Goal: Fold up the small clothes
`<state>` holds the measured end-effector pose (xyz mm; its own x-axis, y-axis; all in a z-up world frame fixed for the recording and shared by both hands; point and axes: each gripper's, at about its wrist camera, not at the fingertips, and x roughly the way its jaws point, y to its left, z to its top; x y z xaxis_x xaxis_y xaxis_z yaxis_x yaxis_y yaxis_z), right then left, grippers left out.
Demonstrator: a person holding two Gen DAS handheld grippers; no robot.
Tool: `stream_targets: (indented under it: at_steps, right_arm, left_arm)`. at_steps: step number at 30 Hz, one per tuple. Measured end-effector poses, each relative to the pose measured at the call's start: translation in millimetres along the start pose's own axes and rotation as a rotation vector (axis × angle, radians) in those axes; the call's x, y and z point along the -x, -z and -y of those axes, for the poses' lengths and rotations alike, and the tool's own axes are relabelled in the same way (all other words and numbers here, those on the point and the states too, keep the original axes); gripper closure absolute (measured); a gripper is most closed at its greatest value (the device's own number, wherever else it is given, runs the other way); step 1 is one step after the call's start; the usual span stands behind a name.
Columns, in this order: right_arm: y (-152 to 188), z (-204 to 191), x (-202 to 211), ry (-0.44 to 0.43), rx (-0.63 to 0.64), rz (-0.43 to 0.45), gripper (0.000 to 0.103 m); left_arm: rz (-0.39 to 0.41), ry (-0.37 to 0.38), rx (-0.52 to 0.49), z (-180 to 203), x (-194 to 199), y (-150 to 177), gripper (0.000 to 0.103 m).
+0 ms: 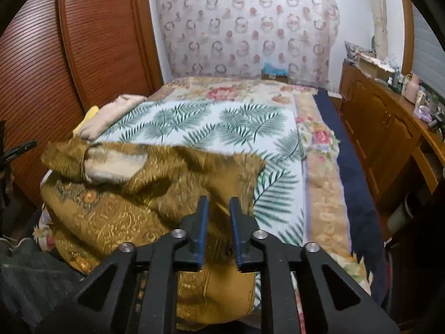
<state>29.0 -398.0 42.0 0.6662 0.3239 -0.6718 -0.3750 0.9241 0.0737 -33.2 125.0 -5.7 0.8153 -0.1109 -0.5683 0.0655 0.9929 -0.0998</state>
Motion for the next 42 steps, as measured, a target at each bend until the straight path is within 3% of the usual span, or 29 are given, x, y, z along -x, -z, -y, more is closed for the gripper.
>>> stream_targets:
  at_steps: [4, 16, 23, 33, 42]
  right_arm:
    - [-18.0, 0.5, -13.5, 0.038, 0.028, 0.016, 0.059]
    - [-43.3, 25.0, -108.2, 0.054, 0.03, -0.086, 0.056]
    - [-36.2, 44.0, -156.9, 0.048, -0.001, -0.199, 0.055]
    - [-25.7, 56.1, -177.7, 0.057, -0.027, -0.254, 0.047]
    - [-27.6, 51.3, -182.7, 0.057, 0.0, -0.26, 0.043]
  left_arm:
    - [-0.012, -0.02, -0.012, -6.8, -21.3, -17.0, 0.082]
    - [-0.133, 0.016, -0.075, 10.1, -113.4, -49.0, 0.077]
    - [-0.247, -0.01, -0.101, 12.9, -148.8, -36.7, 0.077]
    - [-0.346, -0.057, -0.072, -4.0, -169.5, -8.3, 0.076]
    - [-0.336, -0.043, -0.053, -9.4, -175.5, -9.4, 0.074]
